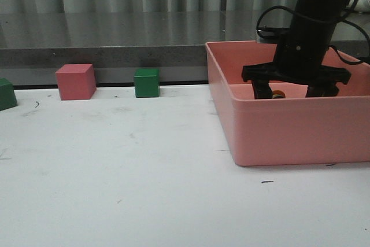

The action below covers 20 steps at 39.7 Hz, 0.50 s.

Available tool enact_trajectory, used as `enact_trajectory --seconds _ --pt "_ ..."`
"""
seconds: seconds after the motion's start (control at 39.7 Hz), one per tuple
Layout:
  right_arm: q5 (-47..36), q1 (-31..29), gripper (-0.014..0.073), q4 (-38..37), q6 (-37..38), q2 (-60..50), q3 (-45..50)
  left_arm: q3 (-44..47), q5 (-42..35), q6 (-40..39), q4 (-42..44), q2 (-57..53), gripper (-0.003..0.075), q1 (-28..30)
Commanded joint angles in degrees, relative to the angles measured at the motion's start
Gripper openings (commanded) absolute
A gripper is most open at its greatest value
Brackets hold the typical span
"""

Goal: Place and stand button with both arms
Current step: 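Lower the right gripper into the pink bin and grasp the yellow button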

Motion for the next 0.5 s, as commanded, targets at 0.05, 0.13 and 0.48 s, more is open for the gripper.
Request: enact_trajectory --seconds 0.05,0.13,0.48 --pt "-0.55 -0.34 0.0379 -0.47 0.04 -3.16 -1.85 -2.14 -4.82 -0.07 -0.08 0.92 0.0545 0.0" --pt "-0.81 -0.34 0.0309 -0.47 0.04 -3.16 -1.85 -2.14 -4.82 -0.07 -0.08 0.92 0.0545 0.0" --pt "-0.45 -0.27 0.031 -0.41 0.04 -8.7 -1.85 -2.14 -4.82 -0.07 -0.08 0.92 0.0545 0.0"
